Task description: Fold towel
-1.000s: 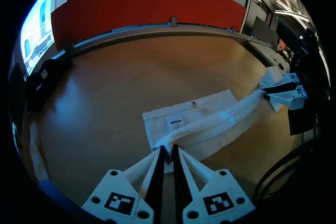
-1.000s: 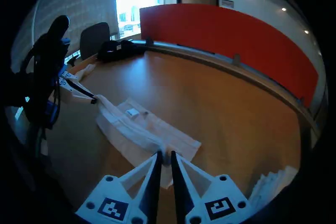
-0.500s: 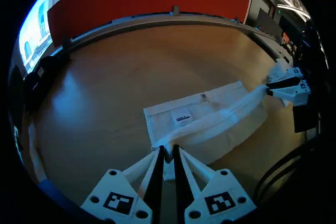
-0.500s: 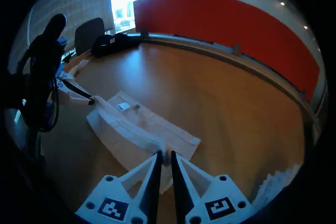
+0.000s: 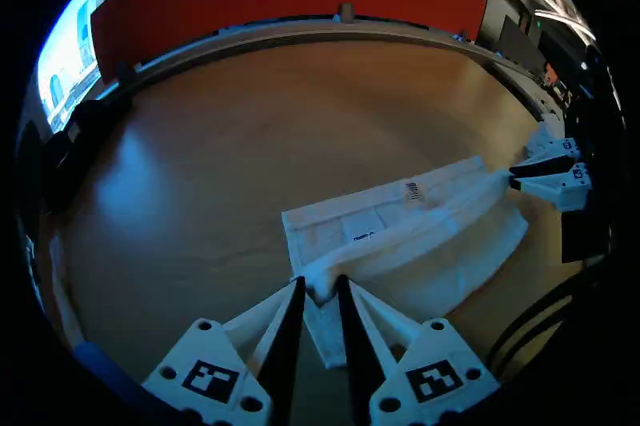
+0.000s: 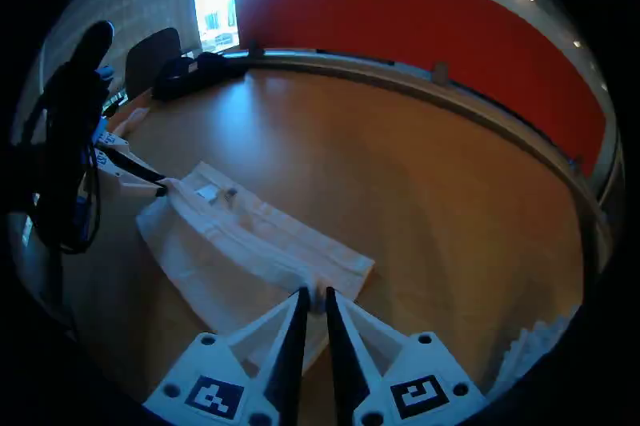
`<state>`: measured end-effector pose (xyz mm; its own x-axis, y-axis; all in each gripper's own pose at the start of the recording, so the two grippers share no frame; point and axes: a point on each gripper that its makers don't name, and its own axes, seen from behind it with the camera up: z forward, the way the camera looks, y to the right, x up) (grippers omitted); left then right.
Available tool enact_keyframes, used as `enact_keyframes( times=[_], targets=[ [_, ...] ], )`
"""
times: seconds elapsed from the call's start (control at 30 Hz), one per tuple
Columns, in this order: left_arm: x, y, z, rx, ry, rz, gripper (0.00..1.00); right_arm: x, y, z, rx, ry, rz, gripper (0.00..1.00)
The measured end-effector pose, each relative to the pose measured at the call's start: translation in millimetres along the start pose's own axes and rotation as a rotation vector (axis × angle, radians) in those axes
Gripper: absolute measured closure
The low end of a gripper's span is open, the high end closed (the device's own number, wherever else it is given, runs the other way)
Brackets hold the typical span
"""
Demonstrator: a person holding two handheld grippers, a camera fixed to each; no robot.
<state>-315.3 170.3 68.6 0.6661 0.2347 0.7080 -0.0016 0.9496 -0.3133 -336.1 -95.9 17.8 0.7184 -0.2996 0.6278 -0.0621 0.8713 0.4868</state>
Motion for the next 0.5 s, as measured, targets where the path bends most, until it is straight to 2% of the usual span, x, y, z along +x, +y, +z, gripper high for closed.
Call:
enact_keyframes(
  times=[0.1,0.3,0.4,0.5],
  targets=[
    [-0.3,-3.4,2.5,0.015,0.001,-0.007,0.62,-1.8,2.4,3.4,-0.015,-0.005,0.002,0.81],
    [-2.5,-9.1,6.4,0.039,0.0,-0.004,0.6,-2.2,6.7,6.9,-0.034,-0.01,0.002,0.74],
    [-1.4,-13.2,6.9,0.055,0.005,-0.01,0.53,-0.7,11.0,7.8,-0.049,-0.007,0.0,0.69],
    [1.5,-16.9,6.7,0.064,0.013,-0.02,0.46,0.6,16.4,8.2,-0.069,-0.005,-0.002,0.58]
  ],
)
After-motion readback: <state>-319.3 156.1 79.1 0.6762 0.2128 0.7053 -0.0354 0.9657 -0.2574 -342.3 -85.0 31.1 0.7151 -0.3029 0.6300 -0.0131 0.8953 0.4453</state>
